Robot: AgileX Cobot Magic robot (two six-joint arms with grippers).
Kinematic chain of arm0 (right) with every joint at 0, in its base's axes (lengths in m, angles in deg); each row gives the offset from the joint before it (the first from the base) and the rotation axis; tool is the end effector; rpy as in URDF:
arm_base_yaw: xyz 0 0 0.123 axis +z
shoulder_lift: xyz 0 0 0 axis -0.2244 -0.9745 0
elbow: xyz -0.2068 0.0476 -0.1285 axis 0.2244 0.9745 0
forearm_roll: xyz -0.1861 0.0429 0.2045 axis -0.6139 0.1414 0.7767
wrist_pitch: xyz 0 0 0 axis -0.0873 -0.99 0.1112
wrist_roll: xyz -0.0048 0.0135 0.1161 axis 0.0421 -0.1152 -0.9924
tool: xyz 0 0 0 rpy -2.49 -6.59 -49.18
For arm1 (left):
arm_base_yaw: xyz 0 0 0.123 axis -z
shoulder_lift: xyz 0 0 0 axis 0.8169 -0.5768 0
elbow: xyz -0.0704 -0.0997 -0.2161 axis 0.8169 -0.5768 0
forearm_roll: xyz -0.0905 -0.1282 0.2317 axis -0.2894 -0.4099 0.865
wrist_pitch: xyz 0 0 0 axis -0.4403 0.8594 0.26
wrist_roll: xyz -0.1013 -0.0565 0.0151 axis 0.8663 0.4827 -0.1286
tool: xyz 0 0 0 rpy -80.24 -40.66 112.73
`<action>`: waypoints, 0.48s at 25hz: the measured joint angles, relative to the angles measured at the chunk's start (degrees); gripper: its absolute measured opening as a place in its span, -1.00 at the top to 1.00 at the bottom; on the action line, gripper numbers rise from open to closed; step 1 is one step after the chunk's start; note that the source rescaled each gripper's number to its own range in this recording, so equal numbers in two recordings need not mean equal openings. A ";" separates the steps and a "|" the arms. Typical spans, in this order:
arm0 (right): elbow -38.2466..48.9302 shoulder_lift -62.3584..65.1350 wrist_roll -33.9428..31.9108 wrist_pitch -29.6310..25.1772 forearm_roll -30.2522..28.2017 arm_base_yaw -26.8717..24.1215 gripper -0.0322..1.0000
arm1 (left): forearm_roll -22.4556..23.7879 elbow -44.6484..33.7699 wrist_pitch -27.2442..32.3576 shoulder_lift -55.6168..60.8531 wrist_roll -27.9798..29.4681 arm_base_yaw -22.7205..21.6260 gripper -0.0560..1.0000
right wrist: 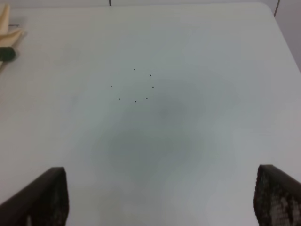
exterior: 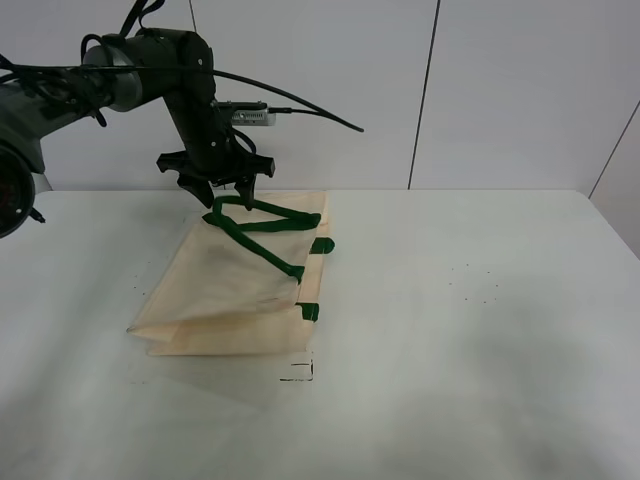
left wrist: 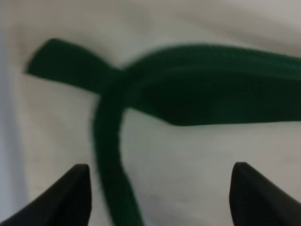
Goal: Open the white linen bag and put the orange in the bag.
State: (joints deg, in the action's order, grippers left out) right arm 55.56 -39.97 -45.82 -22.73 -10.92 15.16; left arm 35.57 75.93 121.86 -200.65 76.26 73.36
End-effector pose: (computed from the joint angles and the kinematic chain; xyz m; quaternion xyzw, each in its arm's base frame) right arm 0.0829 0.0019 0.2820 -0.0060 0.8426 0.0102 0.5384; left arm 0.4853 -0.1546 0.1692 0.0649 0.9828 -0.0092 0.1729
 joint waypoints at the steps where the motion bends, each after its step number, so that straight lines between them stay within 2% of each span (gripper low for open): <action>1: 0.00 0.00 0.00 0.00 0.00 0.00 -0.72 | 0.05 0.00 0.43 0.00 0.09 -0.42 -0.60; 6: 0.00 0.00 0.00 0.00 0.00 0.00 -0.72 | -0.48 0.00 1.39 0.00 0.02 -4.19 -0.60; 12: 0.00 0.00 0.00 0.00 0.00 0.00 -0.72 | -0.48 0.00 2.05 0.00 -2.45 -11.27 -0.60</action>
State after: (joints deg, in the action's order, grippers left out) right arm 55.56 -39.97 -45.82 -22.73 -10.92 15.16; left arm 35.09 75.93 123.91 -200.65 73.81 62.08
